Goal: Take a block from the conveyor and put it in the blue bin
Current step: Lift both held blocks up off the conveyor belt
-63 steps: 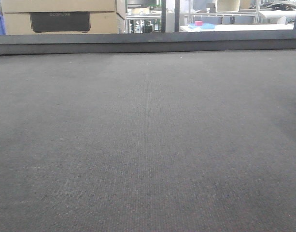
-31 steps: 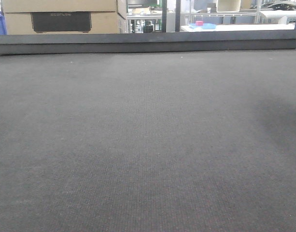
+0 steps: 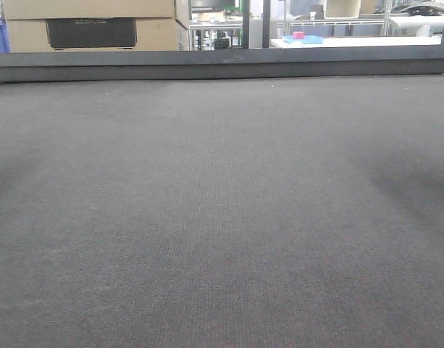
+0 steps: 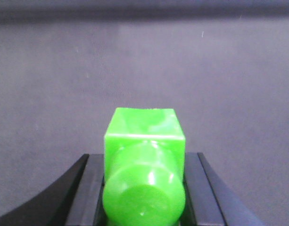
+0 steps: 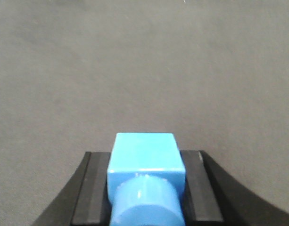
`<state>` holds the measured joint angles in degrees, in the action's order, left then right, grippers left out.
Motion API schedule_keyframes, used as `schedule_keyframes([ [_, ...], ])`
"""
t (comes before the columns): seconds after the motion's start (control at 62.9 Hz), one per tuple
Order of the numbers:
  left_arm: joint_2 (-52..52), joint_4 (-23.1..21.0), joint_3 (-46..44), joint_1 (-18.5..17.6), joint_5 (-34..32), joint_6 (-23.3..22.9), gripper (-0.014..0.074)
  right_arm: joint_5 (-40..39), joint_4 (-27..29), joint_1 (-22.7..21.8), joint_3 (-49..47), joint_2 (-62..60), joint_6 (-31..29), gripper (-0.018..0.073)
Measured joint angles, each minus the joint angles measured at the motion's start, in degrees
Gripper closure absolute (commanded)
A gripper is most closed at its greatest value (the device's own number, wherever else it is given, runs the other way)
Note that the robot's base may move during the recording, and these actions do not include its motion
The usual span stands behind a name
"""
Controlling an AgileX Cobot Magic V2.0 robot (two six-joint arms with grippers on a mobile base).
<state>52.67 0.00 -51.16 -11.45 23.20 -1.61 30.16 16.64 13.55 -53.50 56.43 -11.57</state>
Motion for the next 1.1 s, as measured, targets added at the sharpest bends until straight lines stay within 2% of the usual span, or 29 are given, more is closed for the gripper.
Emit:
schedule_keyframes([
  [0.239, -13.7, 0.4, 10.1, 0.0, -2.9, -0.1, 0.0707, -11.2, 0.0, 2.2, 13.2, -12.5, 0.0, 0.0727],
  [0.525, -21.7, 2.3, 13.6, 0.0, -5.2, -0.1, 0.0707, -19.2, 0.0, 2.2, 14.7, -19.6, 0.0, 0.0727],
  [0.779, -22.3, 2.1, 13.6, 0.0, -6.0, -0.1, 0.0707, -18.6, -0.4, 2.2, 14.7, -23.8, 0.0, 0.0727],
  [0.859, -22.7, 0.6, 13.6, 0.0, -6.0, -0.1, 0.0707, -18.3, -1.3, 2.2, 14.7, -25.6, 0.0, 0.0727],
  [1.097, -25.6, 0.0, 13.0, 0.0, -6.8, -0.1, 0.0707, -14.0, -2.0, 2.2, 14.7, -30.7, -0.1, 0.0727],
])
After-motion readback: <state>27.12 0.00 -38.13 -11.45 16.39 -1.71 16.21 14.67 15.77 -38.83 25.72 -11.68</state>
